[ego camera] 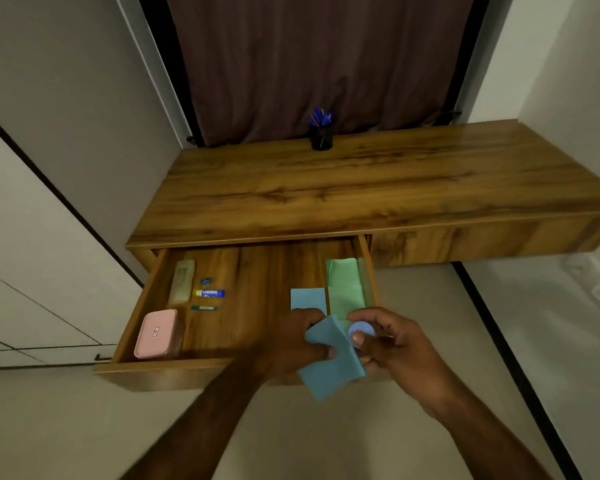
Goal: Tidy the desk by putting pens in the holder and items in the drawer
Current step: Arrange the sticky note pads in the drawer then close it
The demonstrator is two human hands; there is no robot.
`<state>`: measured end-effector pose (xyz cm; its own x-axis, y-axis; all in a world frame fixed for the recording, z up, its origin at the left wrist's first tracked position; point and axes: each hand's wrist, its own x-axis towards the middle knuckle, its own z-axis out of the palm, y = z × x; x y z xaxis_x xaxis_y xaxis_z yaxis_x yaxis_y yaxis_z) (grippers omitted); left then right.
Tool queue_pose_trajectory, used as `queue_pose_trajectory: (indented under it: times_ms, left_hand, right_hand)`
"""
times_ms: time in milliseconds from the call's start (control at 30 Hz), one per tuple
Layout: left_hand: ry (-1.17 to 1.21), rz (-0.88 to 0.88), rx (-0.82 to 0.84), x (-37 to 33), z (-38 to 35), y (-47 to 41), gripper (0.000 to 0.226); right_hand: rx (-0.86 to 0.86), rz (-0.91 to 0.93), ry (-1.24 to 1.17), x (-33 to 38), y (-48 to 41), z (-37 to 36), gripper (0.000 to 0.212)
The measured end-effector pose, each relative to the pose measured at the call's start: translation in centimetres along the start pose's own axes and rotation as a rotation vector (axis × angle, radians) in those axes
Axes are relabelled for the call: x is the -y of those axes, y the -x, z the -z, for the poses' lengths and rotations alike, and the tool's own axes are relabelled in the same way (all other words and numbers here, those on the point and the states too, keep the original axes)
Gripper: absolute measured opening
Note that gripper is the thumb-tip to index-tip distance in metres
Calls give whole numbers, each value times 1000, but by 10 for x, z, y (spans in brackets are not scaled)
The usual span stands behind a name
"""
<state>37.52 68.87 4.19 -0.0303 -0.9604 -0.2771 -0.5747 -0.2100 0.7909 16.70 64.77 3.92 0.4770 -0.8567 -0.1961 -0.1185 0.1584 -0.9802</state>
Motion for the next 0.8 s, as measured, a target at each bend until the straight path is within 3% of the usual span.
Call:
queue_pose_trajectory:
  times_ms: [200,367,533,800]
  left_hand:
    - [-30,49,-32,6,6,-41,33]
    - [96,124,-24,8,19,-65,32]
    - [250,170,-87,24,42,-88,27]
    - [452,274,-152,71,89,-154,30]
  right_hand:
    - [68,-53,112,-4,-60,21,23]
    - [120,-25,303,-13,-98,22,30]
    - [103,-79,237,-13,-130,17,26]
    - [-183,-137,186,-28,-207,-9,26]
